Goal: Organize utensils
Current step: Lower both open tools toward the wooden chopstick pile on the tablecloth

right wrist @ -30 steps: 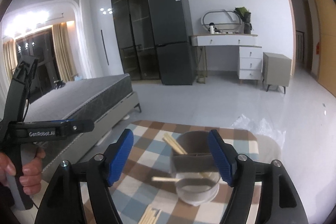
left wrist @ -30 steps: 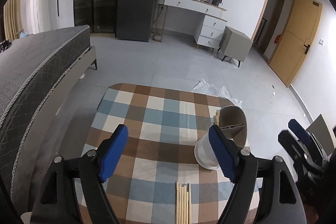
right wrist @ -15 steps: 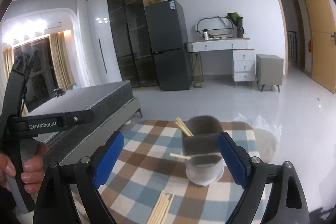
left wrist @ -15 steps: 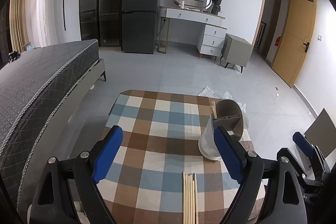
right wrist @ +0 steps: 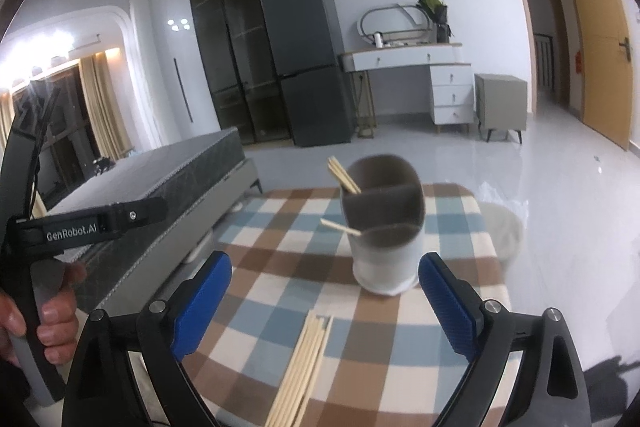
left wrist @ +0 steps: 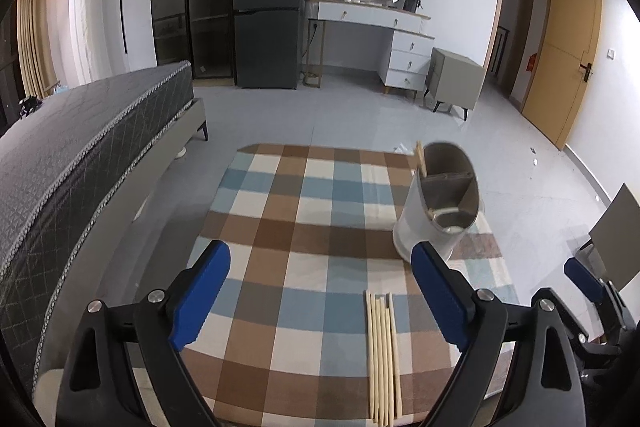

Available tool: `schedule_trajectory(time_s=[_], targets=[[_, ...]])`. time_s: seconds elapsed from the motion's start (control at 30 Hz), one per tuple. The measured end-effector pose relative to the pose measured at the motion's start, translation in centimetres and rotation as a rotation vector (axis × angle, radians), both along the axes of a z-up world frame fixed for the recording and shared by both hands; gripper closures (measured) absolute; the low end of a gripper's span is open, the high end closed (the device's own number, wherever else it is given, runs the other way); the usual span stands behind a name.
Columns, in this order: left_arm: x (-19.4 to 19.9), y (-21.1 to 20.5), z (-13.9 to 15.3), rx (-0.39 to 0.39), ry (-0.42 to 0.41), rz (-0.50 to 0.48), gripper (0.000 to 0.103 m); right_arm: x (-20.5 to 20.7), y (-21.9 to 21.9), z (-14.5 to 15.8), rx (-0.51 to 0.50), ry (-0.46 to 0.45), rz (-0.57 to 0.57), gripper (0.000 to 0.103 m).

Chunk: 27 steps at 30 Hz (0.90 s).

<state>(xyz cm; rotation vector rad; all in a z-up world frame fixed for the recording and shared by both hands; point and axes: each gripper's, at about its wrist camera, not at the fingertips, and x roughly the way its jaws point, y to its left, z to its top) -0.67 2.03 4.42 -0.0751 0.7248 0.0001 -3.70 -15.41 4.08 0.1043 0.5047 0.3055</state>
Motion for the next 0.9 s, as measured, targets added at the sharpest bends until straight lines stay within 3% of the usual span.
schedule_trajectory(time_s=[0.2, 0.5, 0.67, 0.9], targets=[[0.2, -0.3, -3.4, -0.015, 0.060, -0.008, 0.014, 0.6, 0.1, -2.3, -0.017, 0.088, 0.014, 0.008], [1.9, 0.6, -9.6, -0.029, 0.206, 0.002, 0.014, 4.0, 0.9, -7.7, 0.001, 0.366, 0.034, 0.018], [3.1, 2.5, -11.2, -0.077, 0.285, 0.064, 0.014, 6.5, 2.0, -10.7, -0.037, 0.514, 0.050, 0.038], [3.6, 4.5, -11.4, -0.092, 0.302, 0.110, 0.014, 11.6, 4.8, -13.6, -0.094, 0.656, 0.078, 0.060]])
